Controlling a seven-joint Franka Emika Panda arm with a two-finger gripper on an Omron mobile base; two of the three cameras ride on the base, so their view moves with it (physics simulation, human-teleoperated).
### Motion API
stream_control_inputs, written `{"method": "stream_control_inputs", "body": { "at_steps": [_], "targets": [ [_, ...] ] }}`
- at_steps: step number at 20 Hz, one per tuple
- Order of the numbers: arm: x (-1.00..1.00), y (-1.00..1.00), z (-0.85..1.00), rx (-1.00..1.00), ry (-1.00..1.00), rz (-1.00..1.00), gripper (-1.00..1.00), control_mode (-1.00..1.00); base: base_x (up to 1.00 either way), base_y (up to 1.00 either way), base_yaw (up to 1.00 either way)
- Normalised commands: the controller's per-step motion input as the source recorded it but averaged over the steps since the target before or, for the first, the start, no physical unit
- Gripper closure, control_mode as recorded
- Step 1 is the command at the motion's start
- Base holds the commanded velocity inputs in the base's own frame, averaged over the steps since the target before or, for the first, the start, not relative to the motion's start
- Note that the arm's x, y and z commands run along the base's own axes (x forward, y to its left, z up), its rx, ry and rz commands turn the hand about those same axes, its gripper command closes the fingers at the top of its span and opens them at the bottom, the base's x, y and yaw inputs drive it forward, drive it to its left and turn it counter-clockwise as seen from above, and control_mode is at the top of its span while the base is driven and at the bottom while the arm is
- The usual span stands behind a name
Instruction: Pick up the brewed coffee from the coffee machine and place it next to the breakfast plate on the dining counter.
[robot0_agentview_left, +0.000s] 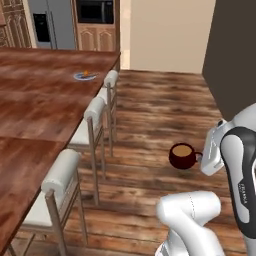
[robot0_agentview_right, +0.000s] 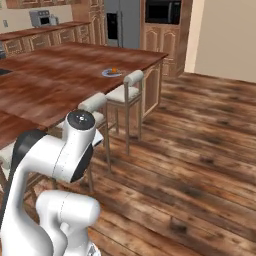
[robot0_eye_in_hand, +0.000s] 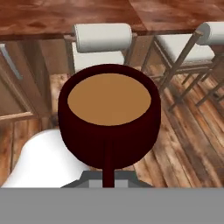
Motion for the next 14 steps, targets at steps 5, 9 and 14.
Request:
{"method": "stream_control_inputs", "body": {
  "at_steps": [5, 9, 14],
  "targets": [
    [0.00, 0.00, 0.00, 0.00, 0.00, 0.00, 1.00, 1.00, 1.00, -0.48, 0.24],
    [0.00, 0.00, 0.00, 0.00, 0.00, 0.00, 1.00, 1.00, 1.00, -0.61, 0.24],
    [0.00, 0.00, 0.00, 0.00, 0.00, 0.00, 1.00, 1.00, 1.00, -0.66, 0.28]
  ]
}}
